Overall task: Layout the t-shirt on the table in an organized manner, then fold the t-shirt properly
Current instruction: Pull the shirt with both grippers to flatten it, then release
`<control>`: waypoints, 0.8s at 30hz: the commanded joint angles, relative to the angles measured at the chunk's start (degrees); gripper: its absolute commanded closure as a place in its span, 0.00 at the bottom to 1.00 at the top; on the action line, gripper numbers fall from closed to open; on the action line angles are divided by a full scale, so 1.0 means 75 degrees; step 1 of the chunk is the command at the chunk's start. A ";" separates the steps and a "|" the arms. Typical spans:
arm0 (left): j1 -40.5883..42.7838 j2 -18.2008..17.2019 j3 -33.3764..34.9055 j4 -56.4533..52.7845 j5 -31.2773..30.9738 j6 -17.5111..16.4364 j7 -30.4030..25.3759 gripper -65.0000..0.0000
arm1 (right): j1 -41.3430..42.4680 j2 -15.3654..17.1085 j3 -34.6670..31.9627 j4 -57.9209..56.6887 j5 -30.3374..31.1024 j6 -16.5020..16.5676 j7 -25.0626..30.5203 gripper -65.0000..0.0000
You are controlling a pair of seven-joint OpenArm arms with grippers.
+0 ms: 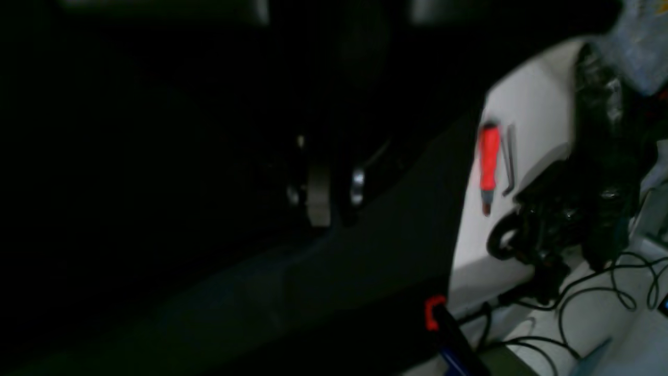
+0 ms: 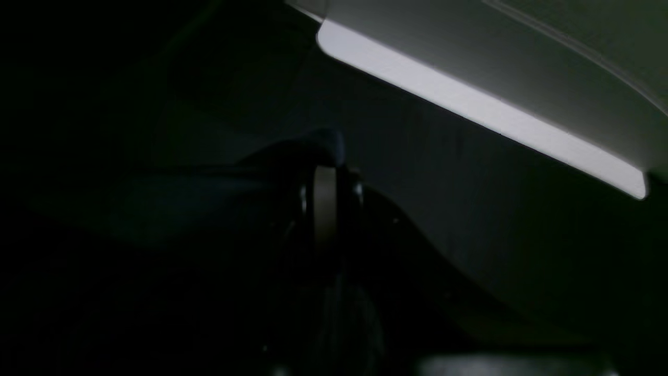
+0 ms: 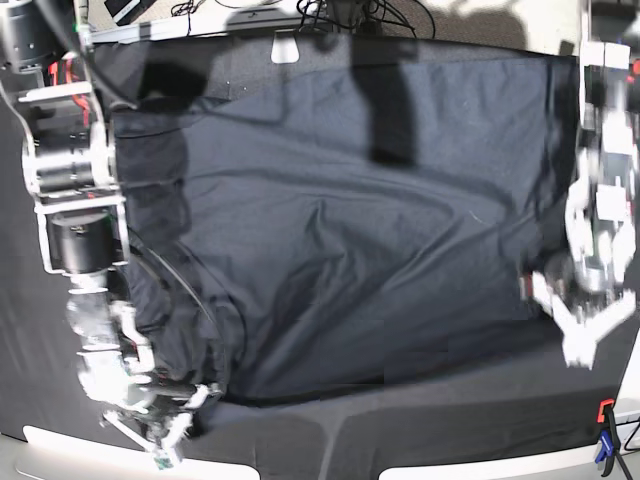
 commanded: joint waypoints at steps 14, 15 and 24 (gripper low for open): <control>-0.3142 -0.0035 -0.0052 -0.2868 -0.0434 0.0052 -0.0428 1.00 | 0.1169 -0.0364 0.0044 -0.0662 -0.0425 -0.0781 0.0446 1.00; -0.3238 -0.0035 -0.0052 -0.2973 -0.0440 0.0052 -0.0443 1.00 | 0.1262 -0.0393 0.0044 -0.0816 -0.0428 -0.0778 0.0463 1.00; -0.3386 -0.0035 -0.0052 -0.3162 -0.0460 0.0052 -0.0490 0.77 | 0.1466 -0.0562 0.0044 -0.1457 -0.0431 -0.0431 0.0752 0.51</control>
